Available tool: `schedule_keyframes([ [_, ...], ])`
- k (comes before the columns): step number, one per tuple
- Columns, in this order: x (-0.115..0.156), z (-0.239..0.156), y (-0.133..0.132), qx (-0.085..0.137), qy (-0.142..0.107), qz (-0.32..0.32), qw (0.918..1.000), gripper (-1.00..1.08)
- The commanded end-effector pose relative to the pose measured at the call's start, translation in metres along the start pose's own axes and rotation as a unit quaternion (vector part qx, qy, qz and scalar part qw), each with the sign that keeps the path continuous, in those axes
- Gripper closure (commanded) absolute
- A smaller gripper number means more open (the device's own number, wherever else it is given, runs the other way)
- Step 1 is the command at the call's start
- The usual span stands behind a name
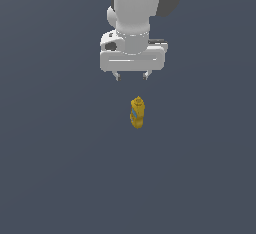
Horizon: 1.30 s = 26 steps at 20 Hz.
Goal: Pick up the object and move it to a goal position.
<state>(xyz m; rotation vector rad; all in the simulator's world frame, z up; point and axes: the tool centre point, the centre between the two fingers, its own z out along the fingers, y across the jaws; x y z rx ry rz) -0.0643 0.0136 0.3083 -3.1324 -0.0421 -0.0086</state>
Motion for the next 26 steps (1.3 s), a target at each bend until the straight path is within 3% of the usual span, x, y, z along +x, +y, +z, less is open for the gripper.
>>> schedule_keyframes([
  [1, 0.000, 0.000, 0.000, 0.000, 0.000, 0.000, 1.0000, -0.92],
  [11, 0.008, -0.003, 0.033, 0.004, 0.013, 0.033, 0.9994, -0.92],
  [19, 0.007, 0.008, 0.024, 0.002, 0.010, 0.013, 0.9999, -0.92],
  [26, 0.003, 0.049, -0.004, -0.002, 0.003, -0.055, 0.9985, -0.92],
])
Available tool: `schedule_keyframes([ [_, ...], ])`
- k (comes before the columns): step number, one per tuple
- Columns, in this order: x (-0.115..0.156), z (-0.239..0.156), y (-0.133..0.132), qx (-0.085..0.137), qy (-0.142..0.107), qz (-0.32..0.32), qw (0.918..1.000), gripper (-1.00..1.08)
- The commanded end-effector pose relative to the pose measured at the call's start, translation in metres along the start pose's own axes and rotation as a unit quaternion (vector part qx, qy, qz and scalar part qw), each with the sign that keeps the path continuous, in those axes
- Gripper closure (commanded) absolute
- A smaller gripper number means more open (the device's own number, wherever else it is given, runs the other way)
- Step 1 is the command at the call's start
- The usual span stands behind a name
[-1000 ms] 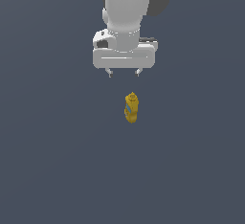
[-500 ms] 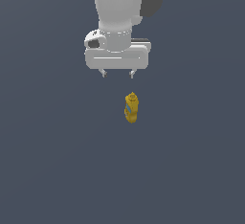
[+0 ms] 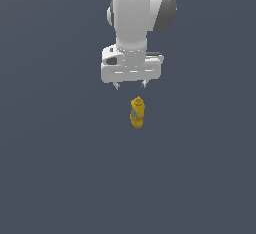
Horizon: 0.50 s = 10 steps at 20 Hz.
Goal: Pick up the object and move it to a goal position.
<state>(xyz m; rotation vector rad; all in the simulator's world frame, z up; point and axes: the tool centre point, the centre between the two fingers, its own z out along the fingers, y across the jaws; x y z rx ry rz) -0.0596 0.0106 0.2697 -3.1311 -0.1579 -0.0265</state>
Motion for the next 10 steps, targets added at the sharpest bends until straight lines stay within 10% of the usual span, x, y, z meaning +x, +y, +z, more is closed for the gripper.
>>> schedule_keyframes([
  [1, -0.002, 0.018, -0.012, -0.001, -0.003, -0.029, 0.9996, -0.92],
  [10, -0.009, 0.049, -0.035, -0.002, -0.009, -0.083, 0.9965, -0.92],
])
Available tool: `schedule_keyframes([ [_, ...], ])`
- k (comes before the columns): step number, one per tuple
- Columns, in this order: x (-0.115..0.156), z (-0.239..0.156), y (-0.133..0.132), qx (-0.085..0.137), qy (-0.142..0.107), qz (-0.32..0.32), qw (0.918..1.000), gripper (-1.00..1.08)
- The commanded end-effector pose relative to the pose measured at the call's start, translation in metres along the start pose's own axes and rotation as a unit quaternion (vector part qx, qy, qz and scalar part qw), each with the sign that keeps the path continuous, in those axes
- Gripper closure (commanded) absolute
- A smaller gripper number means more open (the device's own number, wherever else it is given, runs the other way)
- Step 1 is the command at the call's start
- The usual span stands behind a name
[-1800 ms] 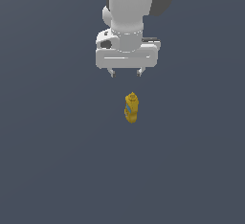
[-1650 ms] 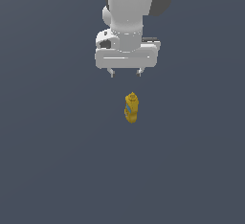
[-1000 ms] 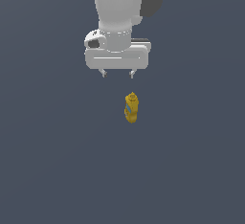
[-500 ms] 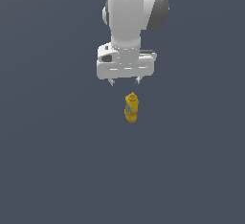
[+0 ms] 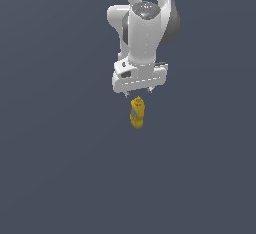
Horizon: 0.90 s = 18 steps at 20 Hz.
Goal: Pick up the object and move it to a goal position.
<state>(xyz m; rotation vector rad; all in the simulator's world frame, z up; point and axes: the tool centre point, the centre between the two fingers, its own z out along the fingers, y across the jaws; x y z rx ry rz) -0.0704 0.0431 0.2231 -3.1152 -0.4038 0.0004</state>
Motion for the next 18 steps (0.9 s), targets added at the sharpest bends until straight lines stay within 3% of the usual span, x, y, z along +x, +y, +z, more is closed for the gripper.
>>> schedule_keyframes([
  [1, 0.000, 0.003, -0.002, 0.000, 0.000, -0.005, 1.0000, -0.92],
  [18, -0.001, 0.050, -0.002, 0.000, 0.000, -0.005, 1.0000, -0.92],
])
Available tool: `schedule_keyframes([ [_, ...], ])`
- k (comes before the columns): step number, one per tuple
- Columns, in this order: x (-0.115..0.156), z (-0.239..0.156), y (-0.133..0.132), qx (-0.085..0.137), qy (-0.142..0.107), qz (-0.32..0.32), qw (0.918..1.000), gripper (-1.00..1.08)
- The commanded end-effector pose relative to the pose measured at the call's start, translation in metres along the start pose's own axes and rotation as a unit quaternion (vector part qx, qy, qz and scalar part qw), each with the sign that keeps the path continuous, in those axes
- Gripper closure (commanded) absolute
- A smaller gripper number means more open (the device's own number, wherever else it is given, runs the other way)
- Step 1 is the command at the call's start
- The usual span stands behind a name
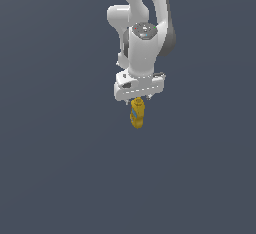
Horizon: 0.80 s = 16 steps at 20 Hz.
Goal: Pick up the object and move it to a goal position.
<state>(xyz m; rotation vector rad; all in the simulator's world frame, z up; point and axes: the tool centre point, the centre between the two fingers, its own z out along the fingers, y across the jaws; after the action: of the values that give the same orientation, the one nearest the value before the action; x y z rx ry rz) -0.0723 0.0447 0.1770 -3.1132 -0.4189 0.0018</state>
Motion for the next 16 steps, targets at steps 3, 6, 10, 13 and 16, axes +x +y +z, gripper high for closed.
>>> schedule_keyframes([
  [3, 0.0009, 0.0066, 0.0000, 0.000, 0.001, 0.000, 1.0000, -0.92],
  [6, 0.0009, 0.0066, 0.0000, 0.000, 0.001, 0.000, 1.0000, 1.08],
  [10, 0.0009, 0.0066, 0.0000, 0.000, 0.001, 0.000, 1.0000, 1.08],
  [13, 0.0009, 0.0066, 0.0000, 0.000, 0.001, 0.000, 1.0000, 1.08],
  [16, 0.0006, 0.0049, 0.0007, 0.000, 0.001, 0.000, 1.0000, 1.08],
])
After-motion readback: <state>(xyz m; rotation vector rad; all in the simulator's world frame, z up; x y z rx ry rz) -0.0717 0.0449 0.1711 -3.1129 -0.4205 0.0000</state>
